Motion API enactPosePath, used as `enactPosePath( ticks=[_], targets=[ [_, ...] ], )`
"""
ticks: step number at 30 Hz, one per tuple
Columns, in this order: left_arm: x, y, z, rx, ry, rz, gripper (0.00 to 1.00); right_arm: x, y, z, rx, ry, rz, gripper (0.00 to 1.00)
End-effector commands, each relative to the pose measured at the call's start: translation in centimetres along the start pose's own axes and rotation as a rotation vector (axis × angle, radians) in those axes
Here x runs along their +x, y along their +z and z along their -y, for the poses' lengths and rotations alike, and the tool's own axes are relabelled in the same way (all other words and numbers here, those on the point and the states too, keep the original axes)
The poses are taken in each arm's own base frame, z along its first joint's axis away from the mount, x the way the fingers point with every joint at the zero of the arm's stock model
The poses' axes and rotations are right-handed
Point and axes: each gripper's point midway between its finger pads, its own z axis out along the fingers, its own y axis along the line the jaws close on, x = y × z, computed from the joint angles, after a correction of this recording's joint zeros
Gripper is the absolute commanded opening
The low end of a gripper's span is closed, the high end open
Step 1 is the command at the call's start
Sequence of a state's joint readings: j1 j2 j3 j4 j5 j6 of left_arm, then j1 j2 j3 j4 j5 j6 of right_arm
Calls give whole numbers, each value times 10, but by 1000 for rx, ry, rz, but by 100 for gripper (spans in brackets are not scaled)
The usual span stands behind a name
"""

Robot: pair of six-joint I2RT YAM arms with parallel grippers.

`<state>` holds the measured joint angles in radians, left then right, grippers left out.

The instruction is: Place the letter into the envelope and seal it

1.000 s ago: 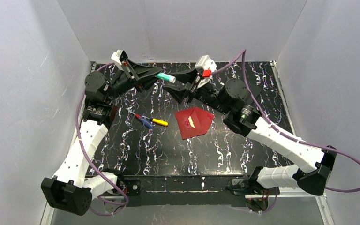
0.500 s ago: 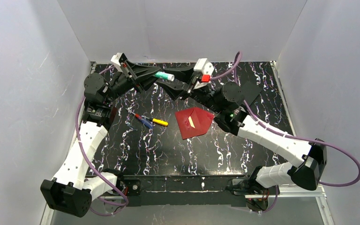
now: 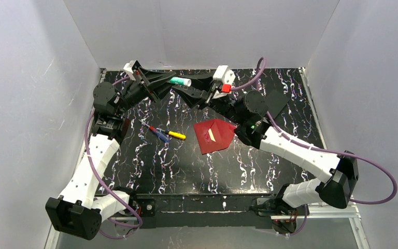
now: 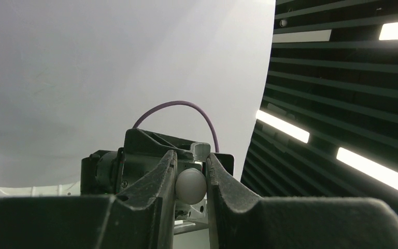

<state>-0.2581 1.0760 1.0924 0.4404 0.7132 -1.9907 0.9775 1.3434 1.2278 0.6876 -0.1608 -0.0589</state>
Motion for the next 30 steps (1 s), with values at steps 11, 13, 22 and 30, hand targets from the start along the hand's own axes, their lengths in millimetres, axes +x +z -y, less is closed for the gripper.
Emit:
enactPosePath(
  ticks=[11, 13, 22, 30],
  targets=[
    [5, -3, 4, 31, 3, -23, 0, -39, 14, 9, 23, -41, 116, 47],
    [5, -3, 4, 32, -1, -19, 0, -36, 15, 9, 23, -44, 104, 43],
    [7, -4, 7, 41, 27, -20, 0, -21, 15, 8, 16, -37, 27, 11],
    [-7, -12, -31, -47, 181, 63, 71, -15, -6, 57, 327, 58, -143, 1]
  ],
)
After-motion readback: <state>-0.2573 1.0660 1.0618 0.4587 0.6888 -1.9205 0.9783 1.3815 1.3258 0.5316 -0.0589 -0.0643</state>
